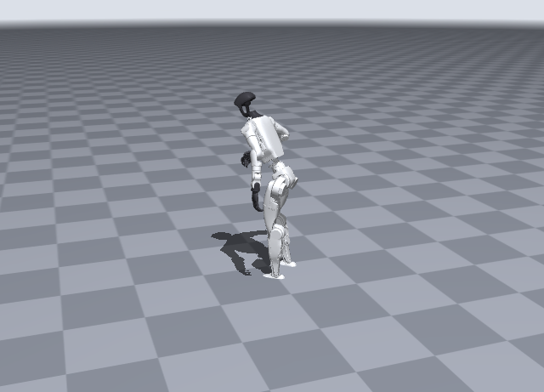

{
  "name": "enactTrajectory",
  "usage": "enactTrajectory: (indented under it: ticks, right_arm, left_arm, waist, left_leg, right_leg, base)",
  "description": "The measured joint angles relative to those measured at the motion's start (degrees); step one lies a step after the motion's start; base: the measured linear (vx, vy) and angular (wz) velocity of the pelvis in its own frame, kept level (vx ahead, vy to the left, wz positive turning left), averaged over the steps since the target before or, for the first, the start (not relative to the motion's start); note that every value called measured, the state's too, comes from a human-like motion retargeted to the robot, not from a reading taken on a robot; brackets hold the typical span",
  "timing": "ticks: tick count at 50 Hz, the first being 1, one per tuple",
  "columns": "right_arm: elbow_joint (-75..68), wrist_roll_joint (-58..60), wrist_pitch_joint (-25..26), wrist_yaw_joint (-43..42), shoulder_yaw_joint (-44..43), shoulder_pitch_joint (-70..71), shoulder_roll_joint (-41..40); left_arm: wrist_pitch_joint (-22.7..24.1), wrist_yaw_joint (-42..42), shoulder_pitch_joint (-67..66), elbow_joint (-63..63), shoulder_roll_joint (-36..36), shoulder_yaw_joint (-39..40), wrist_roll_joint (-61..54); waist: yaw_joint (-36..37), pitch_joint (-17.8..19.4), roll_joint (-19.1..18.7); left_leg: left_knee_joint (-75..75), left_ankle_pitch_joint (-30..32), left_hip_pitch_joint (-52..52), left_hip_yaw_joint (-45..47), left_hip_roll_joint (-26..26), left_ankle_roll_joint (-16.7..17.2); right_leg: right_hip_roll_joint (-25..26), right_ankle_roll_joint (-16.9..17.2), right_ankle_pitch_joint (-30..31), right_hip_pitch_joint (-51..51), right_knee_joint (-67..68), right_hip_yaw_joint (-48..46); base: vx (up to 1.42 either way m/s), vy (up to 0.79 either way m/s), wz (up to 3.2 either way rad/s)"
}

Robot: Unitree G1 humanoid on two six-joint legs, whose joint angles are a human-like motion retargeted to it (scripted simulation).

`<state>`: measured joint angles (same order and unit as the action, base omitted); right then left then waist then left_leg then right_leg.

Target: Dance

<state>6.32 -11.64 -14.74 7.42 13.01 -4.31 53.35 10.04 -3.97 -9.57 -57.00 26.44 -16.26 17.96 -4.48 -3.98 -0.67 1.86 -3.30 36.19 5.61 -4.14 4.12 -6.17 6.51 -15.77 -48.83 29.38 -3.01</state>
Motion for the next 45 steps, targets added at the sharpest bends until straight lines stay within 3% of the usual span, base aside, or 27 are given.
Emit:
enactTrajectory:
  ticks: [10,17,30,40,45]
  right_arm:
    - [9.1,-14.0,-8.6,-20.6,-14.1,3.4,-24.2]
    - [16.6,-23.1,-14.4,-24.6,-15.9,7.3,-35.8]
    - [20.5,-28.7,-13.9,-20.7,-11.9,8.7,-36.9]
    - [7.2,-35.9,-13.0,-22.0,-9.0,7.4,-38.0]
    - [2.4,-37.8,-13.0,-23.7,-8.5,7.6,-38.6]
  left_arm:
    - [-2.4,1.5,1.6,-7.3,-3.6,1.5,-8.0]
    - [-2.7,2.4,4.9,-8.3,-5.4,0.1,-11.7]
    - [-1.7,1.0,10.0,-1.2,-4.8,-2.8,-14.1]
    - [-1.7,0.4,9.9,3.9,-7.4,1.2,-24.6]
    - [-1.7,1.0,9.0,6.8,-9.2,3.7,-31.6]
  waist:
    - [-3.8,-5.1,0.4]
    - [-7.5,-4.9,1.7]
    - [-9.8,-2.4,1.1]
    - [-9.2,0.2,-2.6]
    - [-7.9,2.5,-5.6]
  left_leg:
    - [1.1,-7.1,-16.5,1.3,1.9,-1.8]
    - [3.7,-11.4,-24.3,2.9,1.5,-2.6]
    - [11.2,-19.8,-30.2,4.2,3.1,-2.9]
    - [22.5,-26.9,-28.0,3.4,6.9,-1.3]
    - [37.0,-33.3,-23.9,0.5,9.9,-1.1]
  right_leg:
    - [2.6,-0.3,-3.8,16.6,-2.1,0.7]
    - [3.1,-0.8,-7.8,22.2,1.3,2.3]
    - [5.0,-1.6,-10.1,30.5,0.1,2.9]
    - [7.9,-2.2,-10.7,33.8,-1.1,1.9]
    - [11.1,-3.4,-10.4,34.8,-1.1,2.1]
  base:
    - [0.10,-0.01,-0.30]
    - [0.07,-0.01,-0.20]
    - [0.08,0.00,-0.13]
    - [0.01,-0.02,-0.02]
    - [-0.02,-0.05,-0.21]
